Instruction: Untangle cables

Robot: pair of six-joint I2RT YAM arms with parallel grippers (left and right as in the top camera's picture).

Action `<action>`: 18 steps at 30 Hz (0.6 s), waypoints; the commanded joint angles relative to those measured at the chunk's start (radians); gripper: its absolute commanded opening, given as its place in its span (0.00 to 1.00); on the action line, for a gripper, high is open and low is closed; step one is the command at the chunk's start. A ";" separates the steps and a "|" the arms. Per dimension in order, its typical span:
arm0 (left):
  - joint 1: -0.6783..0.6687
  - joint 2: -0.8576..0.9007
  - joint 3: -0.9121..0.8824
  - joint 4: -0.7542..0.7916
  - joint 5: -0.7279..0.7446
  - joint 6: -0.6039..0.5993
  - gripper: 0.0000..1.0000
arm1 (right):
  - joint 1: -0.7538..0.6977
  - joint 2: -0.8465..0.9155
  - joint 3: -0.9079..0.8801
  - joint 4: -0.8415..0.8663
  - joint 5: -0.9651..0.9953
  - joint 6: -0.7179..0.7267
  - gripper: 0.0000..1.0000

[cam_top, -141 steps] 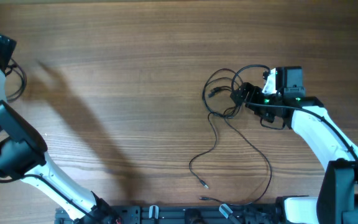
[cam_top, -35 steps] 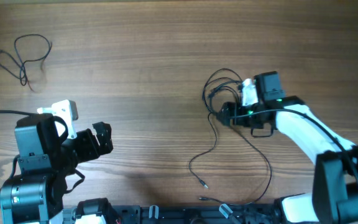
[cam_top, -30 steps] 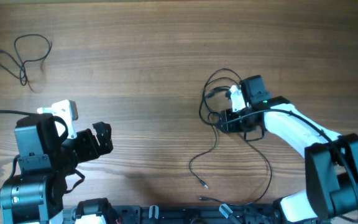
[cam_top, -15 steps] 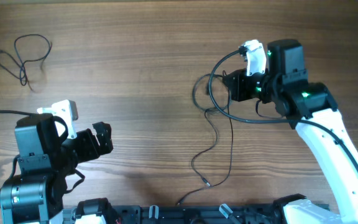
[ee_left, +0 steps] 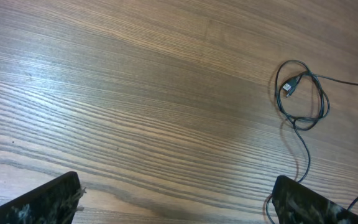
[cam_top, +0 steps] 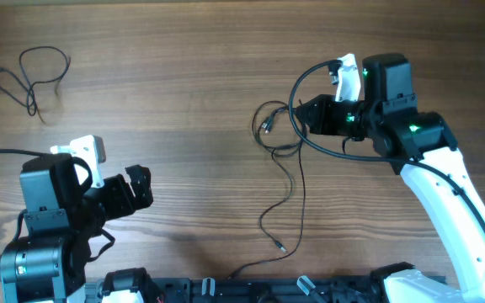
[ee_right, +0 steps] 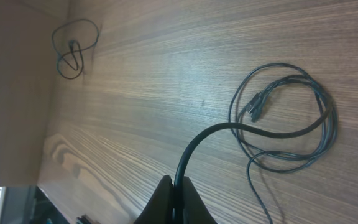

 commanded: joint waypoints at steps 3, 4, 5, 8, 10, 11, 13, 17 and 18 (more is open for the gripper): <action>0.003 -0.006 0.000 0.003 -0.009 0.012 1.00 | 0.005 0.007 0.003 0.000 -0.031 0.026 0.04; 0.003 -0.006 0.000 0.003 -0.009 0.012 1.00 | 0.005 0.007 0.003 0.000 -0.033 0.026 0.04; 0.003 -0.006 0.000 0.003 -0.009 0.012 1.00 | 0.005 0.007 0.003 0.000 -0.033 0.026 0.04; 0.003 -0.006 0.000 0.003 -0.009 0.012 1.00 | 0.006 0.007 0.003 0.000 -0.032 0.025 0.04; 0.003 -0.006 0.000 0.003 -0.009 0.012 1.00 | 0.014 0.007 0.003 0.001 -0.032 0.026 0.04; 0.003 -0.006 0.000 0.003 -0.009 0.013 1.00 | 0.019 0.007 0.003 0.002 -0.032 0.025 0.04; 0.003 -0.006 0.000 0.003 -0.009 0.012 1.00 | 0.035 0.007 0.003 0.002 -0.028 0.025 0.04; 0.003 -0.006 0.000 0.003 -0.009 0.012 1.00 | 0.052 0.007 0.003 0.001 -0.028 0.025 0.04; 0.003 -0.006 0.000 0.003 -0.009 0.012 1.00 | 0.058 0.007 0.003 0.008 -0.029 0.025 0.04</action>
